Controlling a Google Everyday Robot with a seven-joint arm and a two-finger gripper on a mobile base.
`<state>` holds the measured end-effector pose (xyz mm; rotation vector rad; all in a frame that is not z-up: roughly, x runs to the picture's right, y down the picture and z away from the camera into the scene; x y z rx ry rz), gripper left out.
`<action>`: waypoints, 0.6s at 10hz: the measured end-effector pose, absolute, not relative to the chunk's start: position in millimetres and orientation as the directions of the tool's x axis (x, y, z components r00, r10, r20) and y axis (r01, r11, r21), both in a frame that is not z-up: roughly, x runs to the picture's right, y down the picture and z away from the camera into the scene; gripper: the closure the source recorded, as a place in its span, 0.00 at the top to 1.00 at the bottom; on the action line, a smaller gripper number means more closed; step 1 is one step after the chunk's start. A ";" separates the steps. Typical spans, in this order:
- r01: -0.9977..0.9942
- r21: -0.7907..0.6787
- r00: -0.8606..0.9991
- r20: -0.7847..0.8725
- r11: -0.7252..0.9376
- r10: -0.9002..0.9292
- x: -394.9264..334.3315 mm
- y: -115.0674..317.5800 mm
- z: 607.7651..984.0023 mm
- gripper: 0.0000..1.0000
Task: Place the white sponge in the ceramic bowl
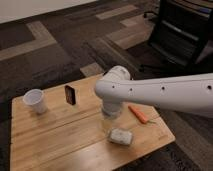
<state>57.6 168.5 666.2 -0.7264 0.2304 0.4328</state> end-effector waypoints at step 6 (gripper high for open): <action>-0.278 -0.592 0.951 -0.281 0.757 0.129 60.4 173.4 684.1 0.65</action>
